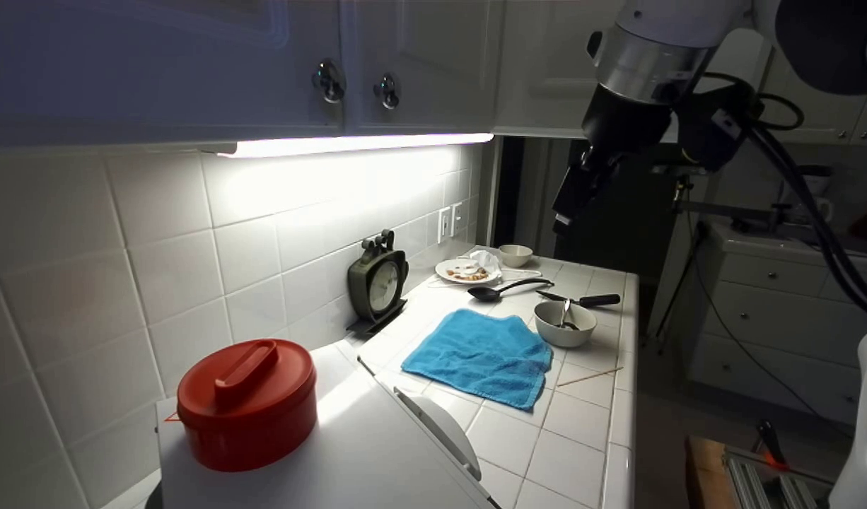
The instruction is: Close the open upper cabinet door.
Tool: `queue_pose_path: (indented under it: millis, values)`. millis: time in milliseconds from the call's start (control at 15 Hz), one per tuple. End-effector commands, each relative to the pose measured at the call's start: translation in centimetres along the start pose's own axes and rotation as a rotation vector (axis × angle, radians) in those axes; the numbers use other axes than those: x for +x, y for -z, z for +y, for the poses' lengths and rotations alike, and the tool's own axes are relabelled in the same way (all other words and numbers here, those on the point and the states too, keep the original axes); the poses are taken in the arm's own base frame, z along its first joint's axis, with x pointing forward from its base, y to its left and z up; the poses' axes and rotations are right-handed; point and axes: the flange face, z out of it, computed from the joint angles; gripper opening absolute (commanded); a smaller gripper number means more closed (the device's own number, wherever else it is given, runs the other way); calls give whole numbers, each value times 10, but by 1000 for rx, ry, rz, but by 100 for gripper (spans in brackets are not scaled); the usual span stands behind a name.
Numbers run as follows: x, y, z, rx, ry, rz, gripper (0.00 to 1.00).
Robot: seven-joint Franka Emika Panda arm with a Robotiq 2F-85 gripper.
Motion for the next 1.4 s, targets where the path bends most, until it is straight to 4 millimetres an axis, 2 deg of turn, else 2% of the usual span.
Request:
queue_pose_path:
  millis: [0,133,533,933,1333]
  values:
    - [0,1,0,0,0,-1,100]
    - [2,10,-1,-109,7,-14,100]
    - [-7,70,17,-403,-26,0,100]
    - [-13,98,31,-439,-51,28,100]
    - [-14,115,41,-424,-76,60,100]
